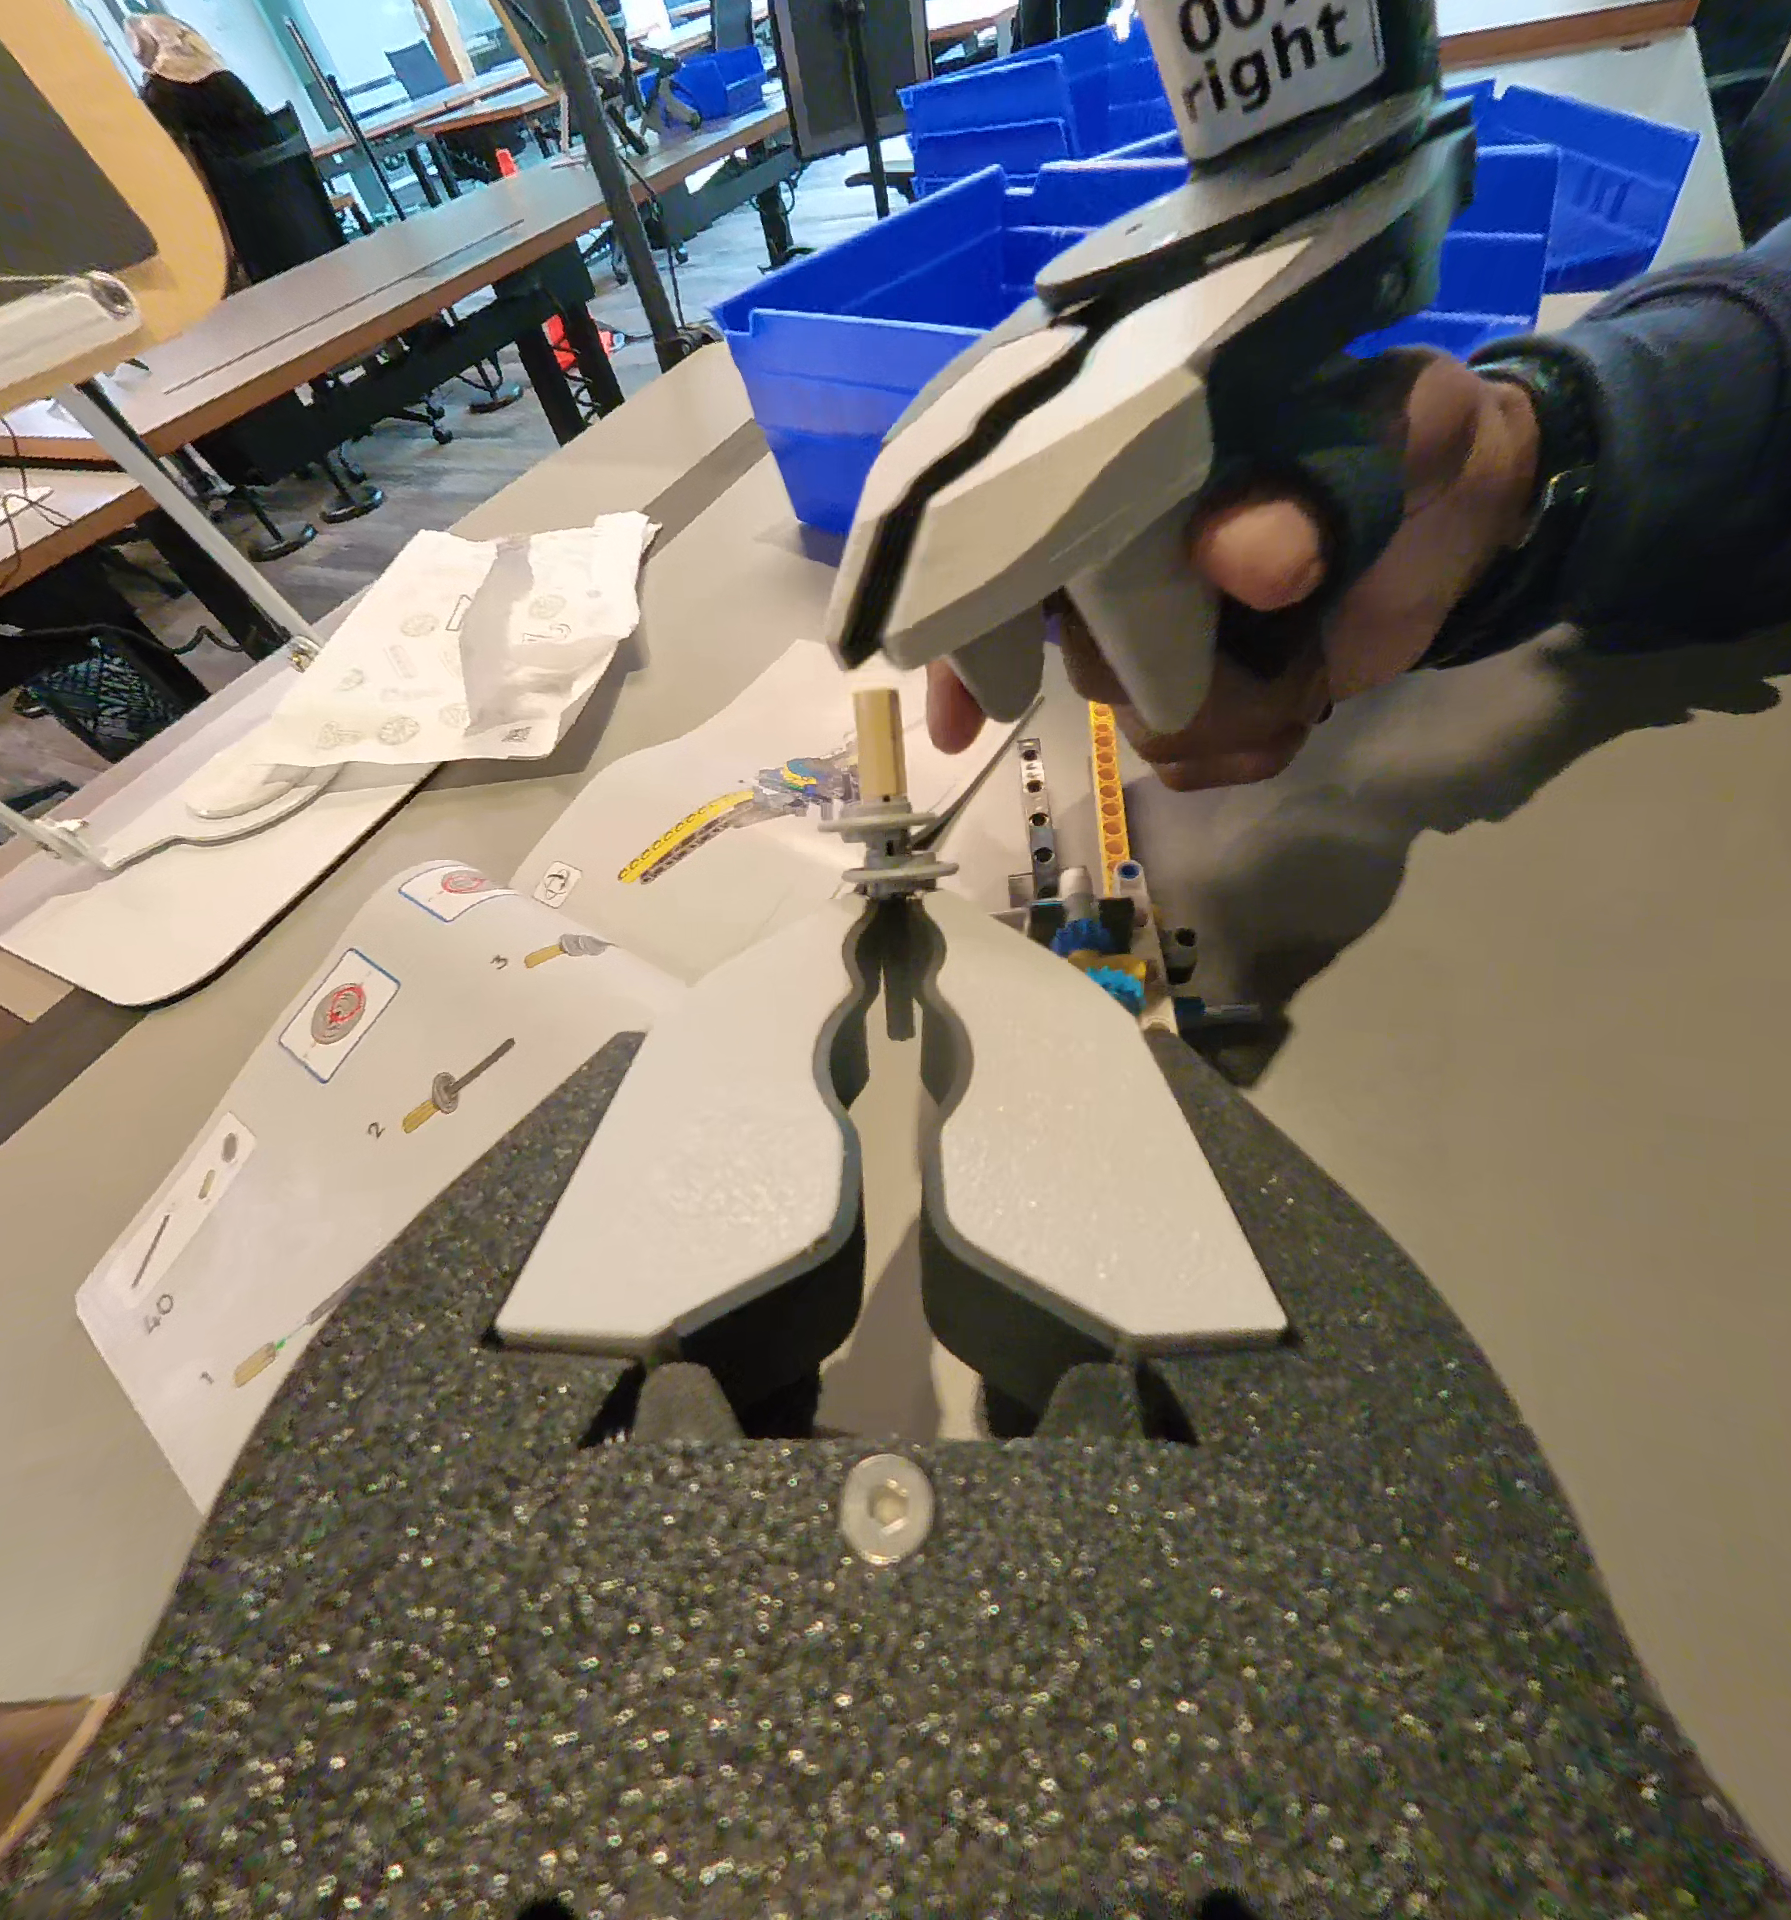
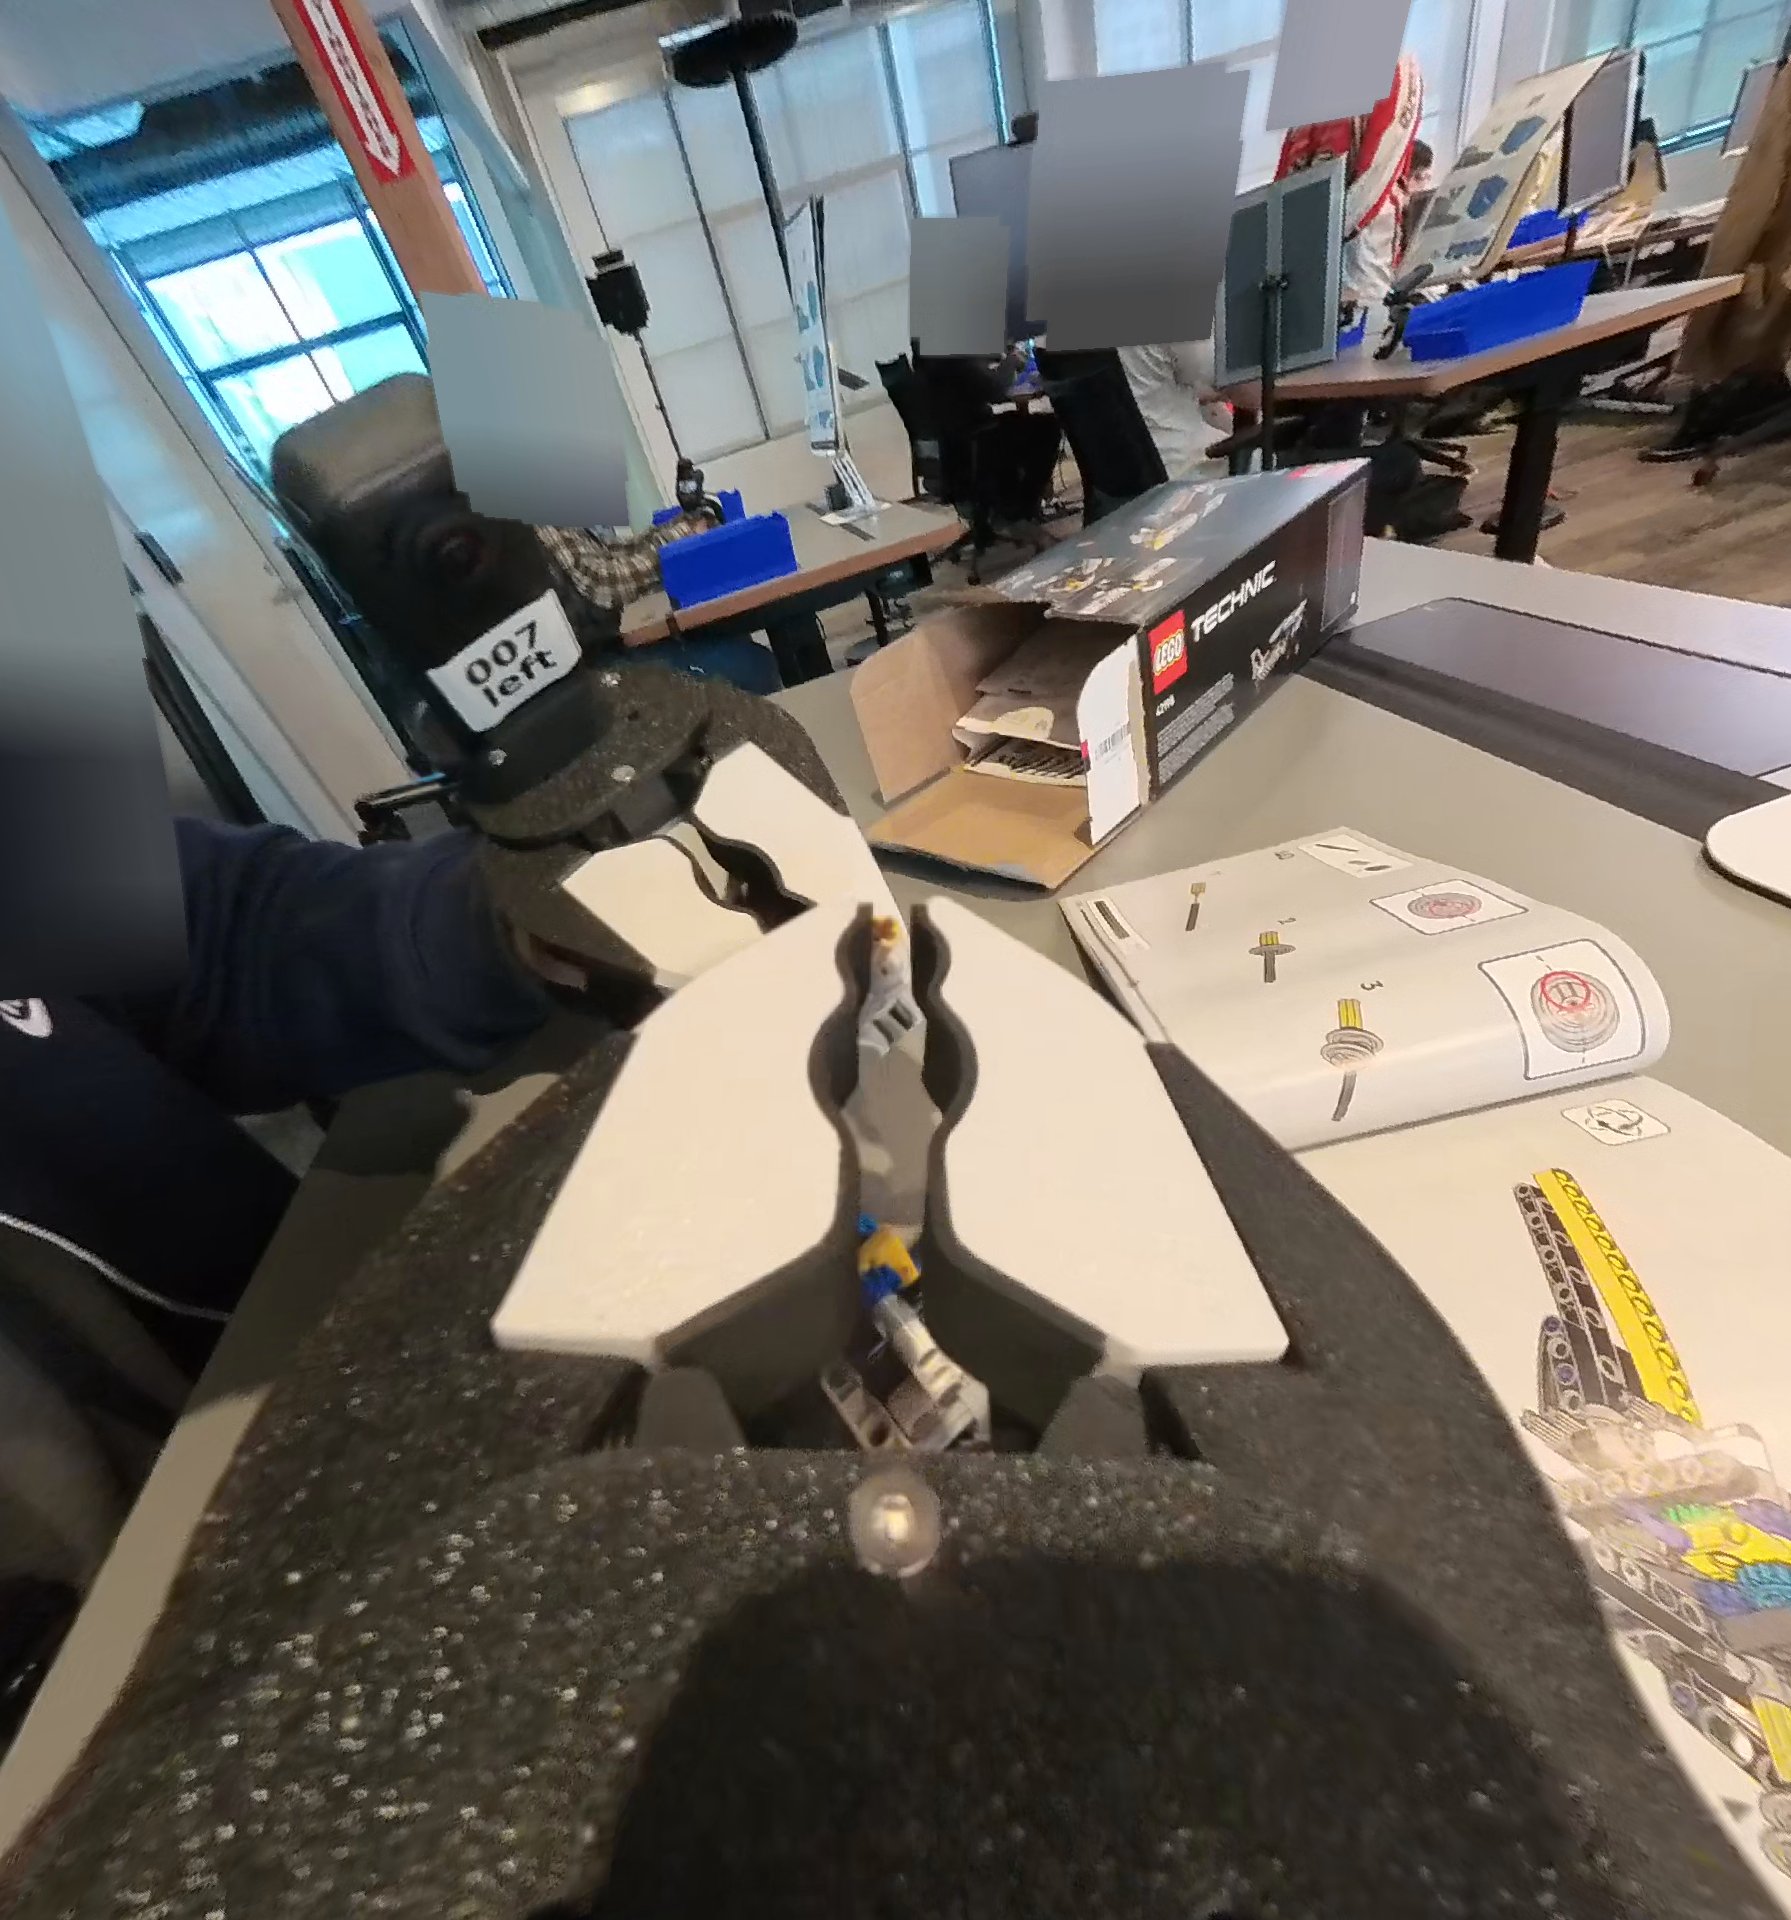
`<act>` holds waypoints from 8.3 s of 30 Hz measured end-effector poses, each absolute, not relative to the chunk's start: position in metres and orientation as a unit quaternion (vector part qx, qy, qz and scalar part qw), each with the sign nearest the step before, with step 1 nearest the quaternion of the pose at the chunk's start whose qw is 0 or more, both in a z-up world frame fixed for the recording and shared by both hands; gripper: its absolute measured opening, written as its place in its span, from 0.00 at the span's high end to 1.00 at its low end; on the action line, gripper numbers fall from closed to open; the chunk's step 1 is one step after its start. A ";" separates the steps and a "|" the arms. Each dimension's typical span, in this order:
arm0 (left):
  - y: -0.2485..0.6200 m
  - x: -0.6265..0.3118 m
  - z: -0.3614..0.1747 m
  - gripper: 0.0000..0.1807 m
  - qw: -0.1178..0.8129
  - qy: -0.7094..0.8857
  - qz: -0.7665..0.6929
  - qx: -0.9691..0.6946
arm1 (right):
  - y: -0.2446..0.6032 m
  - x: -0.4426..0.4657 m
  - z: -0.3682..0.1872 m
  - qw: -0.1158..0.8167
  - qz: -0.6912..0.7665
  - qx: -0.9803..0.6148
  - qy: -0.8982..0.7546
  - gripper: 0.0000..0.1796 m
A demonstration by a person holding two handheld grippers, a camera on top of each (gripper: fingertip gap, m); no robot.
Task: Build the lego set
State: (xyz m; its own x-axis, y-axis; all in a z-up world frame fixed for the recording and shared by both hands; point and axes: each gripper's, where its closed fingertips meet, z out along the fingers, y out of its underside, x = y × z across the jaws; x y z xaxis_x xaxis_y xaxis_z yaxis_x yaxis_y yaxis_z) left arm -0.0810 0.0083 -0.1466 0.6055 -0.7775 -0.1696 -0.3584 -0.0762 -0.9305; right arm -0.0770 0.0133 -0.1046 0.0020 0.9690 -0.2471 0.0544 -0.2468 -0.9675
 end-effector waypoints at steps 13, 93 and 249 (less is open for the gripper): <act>0.002 -0.081 -0.145 0.98 0.544 0.422 -0.246 -0.682 | 0.004 -0.075 -0.107 0.411 0.545 -0.556 -0.475 0.91; -0.046 -0.109 -0.123 0.88 0.610 0.383 -0.421 -0.551 | -0.027 -0.064 -0.144 0.377 0.474 -0.609 -0.512 0.90; -0.004 -0.112 -0.192 0.88 0.545 0.446 -0.064 -0.707 | -0.015 -0.037 -0.176 0.362 0.457 -0.679 -0.446 0.89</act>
